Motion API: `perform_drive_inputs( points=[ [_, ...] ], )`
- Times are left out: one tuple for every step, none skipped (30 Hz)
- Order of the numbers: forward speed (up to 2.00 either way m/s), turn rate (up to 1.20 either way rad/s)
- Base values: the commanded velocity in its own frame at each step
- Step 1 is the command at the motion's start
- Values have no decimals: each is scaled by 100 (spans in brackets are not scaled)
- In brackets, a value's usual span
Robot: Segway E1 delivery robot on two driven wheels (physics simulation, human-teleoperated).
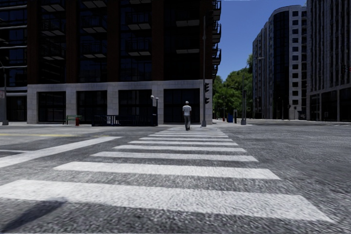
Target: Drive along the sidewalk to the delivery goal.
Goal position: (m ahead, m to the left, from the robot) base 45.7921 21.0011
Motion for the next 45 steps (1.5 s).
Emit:
perform_drive_inputs(
  points=[
    [182, -39],
    [184, -38],
    [185, -36],
    [185, -36],
    [187, -35],
    [191, -34],
    [193, -32],
    [193, -32],
    [200, -26],
    [200, -7],
    [200, 0],
    [200, 0],
    [200, 0],
    [200, 0],
    [200, 0],
    [200, 0],
    [200, 0],
    [200, 0],
    [200, 0],
    [200, 0],
    [200, 0],
    [200, 0],
    [200, 0],
    [200, 0],
    [200, 0],
    [200, 0],
    [200, 0],
    [200, 0],
    [200, 0],
    [200, 0],
    [200, 0],
    [200, 0],
    [200, -2],
    [200, -10],
    [200, -13],
    [200, -18],
    [200, -18],
    [200, -21],
    [200, -23],
    [200, -23],
    [200, -23],
    [200, -24],
    [200, -24],
    [200, -24],
    [200, -23]
  ],
)
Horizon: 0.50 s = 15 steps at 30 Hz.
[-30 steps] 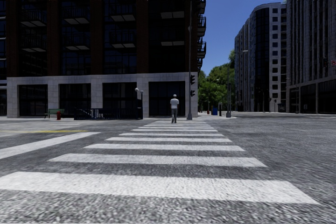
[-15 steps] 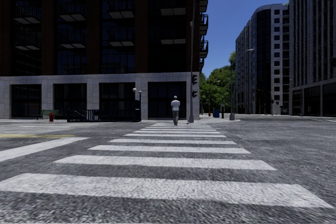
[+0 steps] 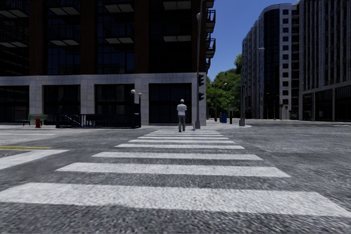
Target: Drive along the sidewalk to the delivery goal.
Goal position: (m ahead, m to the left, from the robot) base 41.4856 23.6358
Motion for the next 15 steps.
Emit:
perform_drive_inputs(
  points=[
    [200, -23],
    [200, -16],
    [200, -9],
    [200, -6],
    [200, 0],
    [200, 0],
    [200, 0],
    [200, 0],
    [200, 0],
    [200, 0],
    [200, 0],
    [200, 0],
    [200, 0],
    [200, 0],
    [200, 0]
  ],
)
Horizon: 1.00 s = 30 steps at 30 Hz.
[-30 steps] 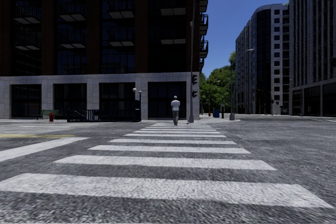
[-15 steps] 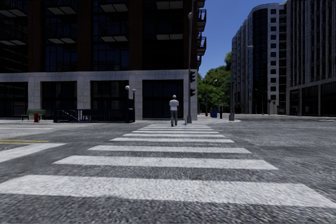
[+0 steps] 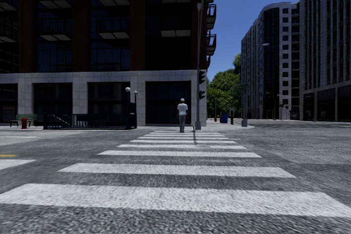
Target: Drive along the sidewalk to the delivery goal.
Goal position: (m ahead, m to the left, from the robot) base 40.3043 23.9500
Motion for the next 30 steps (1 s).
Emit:
perform_drive_inputs(
  points=[
    [200, 0],
    [200, 0],
    [200, 0],
    [200, 0],
    [200, 0],
    [200, 0],
    [200, 0],
    [200, 0],
    [200, 0],
    [200, 0],
    [200, 0],
    [200, 0],
    [200, 0],
    [200, 0],
    [200, 0],
    [200, 0],
    [200, 0],
    [200, 0],
    [200, 0],
    [200, 0],
    [200, 0],
    [200, 0],
    [200, 0],
    [200, 0],
    [200, 0],
    [200, 0],
    [200, 0],
    [200, 0],
    [200, 0],
    [200, 0]
  ],
)
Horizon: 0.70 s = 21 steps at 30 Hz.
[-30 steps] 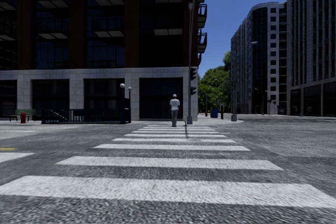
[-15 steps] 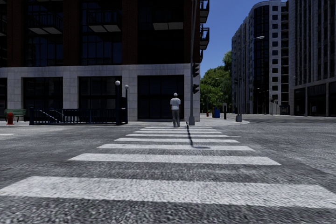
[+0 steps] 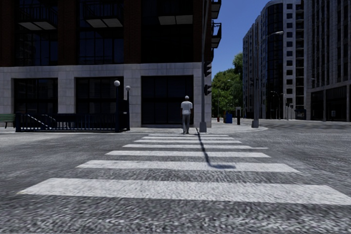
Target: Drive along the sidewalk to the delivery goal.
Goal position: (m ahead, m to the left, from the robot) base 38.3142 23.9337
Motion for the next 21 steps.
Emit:
perform_drive_inputs(
  points=[
    [200, 0],
    [200, 0],
    [200, 0],
    [200, 0],
    [200, 0],
    [200, 0],
    [200, 0],
    [200, 0],
    [200, 0],
    [200, 0],
    [200, 0],
    [200, 0],
    [200, 0],
    [200, 0],
    [200, -5],
    [200, -5],
    [200, -15],
    [200, -19],
    [200, -20],
    [200, -19],
    [200, -19]
  ],
)
